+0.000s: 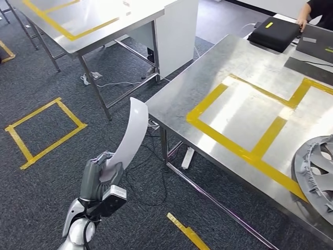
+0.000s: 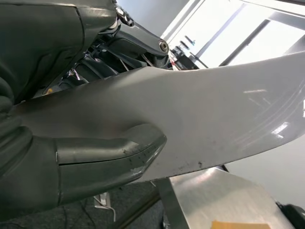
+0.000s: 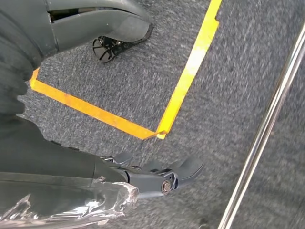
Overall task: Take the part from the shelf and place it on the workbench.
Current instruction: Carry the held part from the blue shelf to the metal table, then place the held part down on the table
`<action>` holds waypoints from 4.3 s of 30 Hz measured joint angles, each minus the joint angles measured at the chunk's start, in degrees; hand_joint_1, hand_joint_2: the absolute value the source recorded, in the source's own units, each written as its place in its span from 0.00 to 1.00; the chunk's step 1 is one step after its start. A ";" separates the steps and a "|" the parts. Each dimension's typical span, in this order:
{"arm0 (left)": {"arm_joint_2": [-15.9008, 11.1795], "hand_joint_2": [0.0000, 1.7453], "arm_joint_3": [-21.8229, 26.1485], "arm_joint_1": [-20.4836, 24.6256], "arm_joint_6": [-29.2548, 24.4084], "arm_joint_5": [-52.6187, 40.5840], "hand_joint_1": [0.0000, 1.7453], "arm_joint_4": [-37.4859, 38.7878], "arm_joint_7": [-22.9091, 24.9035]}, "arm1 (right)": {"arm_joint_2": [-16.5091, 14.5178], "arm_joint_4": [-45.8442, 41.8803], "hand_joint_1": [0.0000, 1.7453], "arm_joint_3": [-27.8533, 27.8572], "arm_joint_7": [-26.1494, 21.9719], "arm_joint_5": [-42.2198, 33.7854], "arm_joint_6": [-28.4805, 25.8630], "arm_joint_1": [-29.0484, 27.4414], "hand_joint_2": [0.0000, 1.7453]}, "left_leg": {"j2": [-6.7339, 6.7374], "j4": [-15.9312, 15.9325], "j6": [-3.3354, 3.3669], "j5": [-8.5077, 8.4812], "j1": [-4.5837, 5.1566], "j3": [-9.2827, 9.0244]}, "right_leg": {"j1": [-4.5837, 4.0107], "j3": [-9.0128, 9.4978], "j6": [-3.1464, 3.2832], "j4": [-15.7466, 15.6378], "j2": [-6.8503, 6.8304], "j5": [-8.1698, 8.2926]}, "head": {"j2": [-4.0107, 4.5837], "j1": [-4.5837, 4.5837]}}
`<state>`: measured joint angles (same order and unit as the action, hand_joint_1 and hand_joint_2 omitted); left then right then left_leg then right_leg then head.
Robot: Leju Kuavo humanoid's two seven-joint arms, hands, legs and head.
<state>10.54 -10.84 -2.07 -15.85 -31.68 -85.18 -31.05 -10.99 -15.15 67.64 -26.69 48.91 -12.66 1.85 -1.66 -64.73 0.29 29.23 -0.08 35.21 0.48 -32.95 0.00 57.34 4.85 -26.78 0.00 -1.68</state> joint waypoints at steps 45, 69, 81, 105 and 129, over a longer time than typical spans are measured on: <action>0.90 1.00 -6.01 18.24 8.32 -1.27 1.00 9.95 3.72 | 0.66 0.46 0.00 0.29 0.57 5.96 1.29 0.95 1.00 | 4.96 8.86 1.16 -2.65 -0.23 -3.66 | 0.64 -6.03 -3.47 8.87 -5.76 -2.13 | 0.00 -0.61; 2.75 1.00 -6.68 29.69 0.85 -13.08 1.00 24.39 13.37 | 0.77 0.91 0.00 0.19 0.47 8.23 2.49 1.02 1.00 | -1.61 8.86 -0.28 -3.17 -0.18 -2.89 | 0.40 -1.55 -0.45 -1.33 2.11 2.18 | 0.00 -0.13; 4.30 1.00 -6.67 35.94 -2.72 -23.87 1.00 37.89 20.09 | 0.57 1.07 0.00 -0.22 0.67 10.19 5.26 1.06 1.00 | -1.67 9.57 2.13 -3.60 0.75 -3.01 | 1.19 -1.33 -3.47 -1.85 1.59 3.92 | 0.00 -0.10; 4.66 1.00 -1.51 38.48 -5.61 -25.77 1.00 46.60 21.56 | 0.35 1.67 0.00 -0.23 1.62 12.30 5.27 0.94 1.00 | 1.54 -8.77 -0.45 3.41 -0.20 7.34 | 0.25 -0.16 -1.03 2.04 -3.49 -2.29 | 0.00 0.28; 4.54 1.00 2.32 38.46 -9.48 -24.54 1.00 48.01 20.86 | -0.27 1.93 0.00 -0.17 1.67 13.20 5.15 0.98 1.00 | 1.28 4.73 1.67 -1.16 1.81 -1.03 | 0.95 -1.95 -1.76 1.70 -4.82 -0.38 | 0.00 -0.37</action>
<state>15.08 -8.52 36.39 -25.33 -56.22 -37.17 -10.19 -11.26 -13.22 67.46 -25.02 62.11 -7.50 2.83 -0.38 -59.99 1.96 28.07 1.73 34.18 1.43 -34.90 -1.76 59.03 0.02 -27.16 0.00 -2.06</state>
